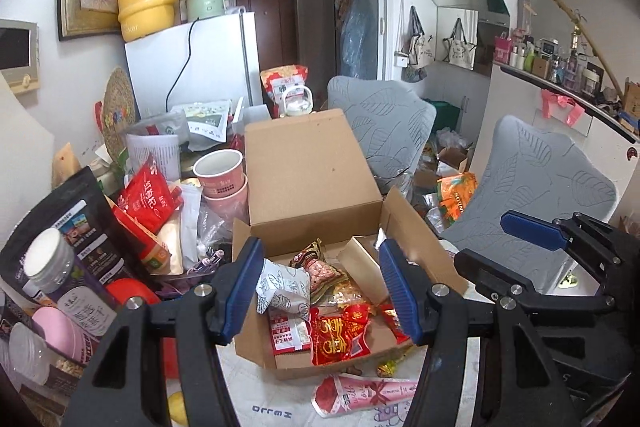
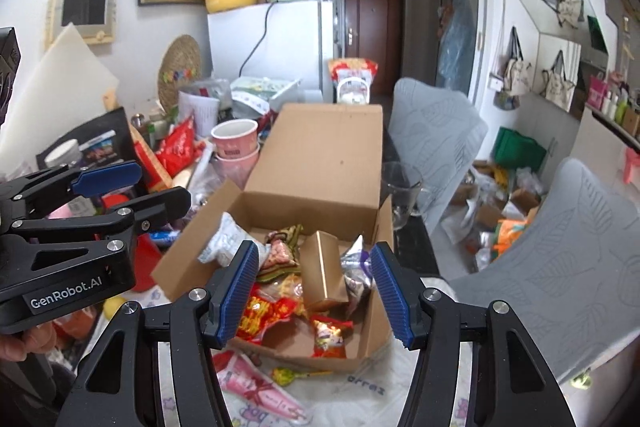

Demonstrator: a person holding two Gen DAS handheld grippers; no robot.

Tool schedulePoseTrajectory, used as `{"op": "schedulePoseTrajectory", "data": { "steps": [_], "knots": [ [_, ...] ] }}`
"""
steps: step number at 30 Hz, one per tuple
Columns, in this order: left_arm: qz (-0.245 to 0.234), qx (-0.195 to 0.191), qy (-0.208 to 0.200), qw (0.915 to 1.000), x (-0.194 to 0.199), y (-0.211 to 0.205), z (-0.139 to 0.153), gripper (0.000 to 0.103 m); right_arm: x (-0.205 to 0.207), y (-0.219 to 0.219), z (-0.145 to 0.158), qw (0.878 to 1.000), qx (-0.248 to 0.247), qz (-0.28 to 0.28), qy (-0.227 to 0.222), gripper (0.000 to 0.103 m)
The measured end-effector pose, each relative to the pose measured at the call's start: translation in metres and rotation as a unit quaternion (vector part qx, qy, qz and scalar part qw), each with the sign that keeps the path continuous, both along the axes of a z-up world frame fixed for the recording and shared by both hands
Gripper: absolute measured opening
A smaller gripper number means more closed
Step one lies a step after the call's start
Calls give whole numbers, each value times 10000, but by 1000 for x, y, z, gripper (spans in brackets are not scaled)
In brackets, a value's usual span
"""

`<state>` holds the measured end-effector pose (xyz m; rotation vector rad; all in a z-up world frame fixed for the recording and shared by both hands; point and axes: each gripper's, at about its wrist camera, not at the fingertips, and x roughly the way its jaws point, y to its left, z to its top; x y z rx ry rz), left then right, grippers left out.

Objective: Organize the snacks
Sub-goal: 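Withdraw both tools from the box toward the pink pack on the table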

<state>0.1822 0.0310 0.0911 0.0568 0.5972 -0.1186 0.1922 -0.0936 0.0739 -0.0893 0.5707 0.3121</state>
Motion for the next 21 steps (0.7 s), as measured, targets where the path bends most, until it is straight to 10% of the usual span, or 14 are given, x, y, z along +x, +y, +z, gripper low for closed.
{"op": "schedulePoseTrajectory", "data": {
  "steps": [8,21],
  "knots": [
    [-114,-84,-260,9996,-48,4,17,77,-53,-5,17,9994,32,58,-335,59],
    [-346,-84,-348,9988,-111,4,10,78,-120,-7,14,9984,76,195,-525,59]
  ]
}}
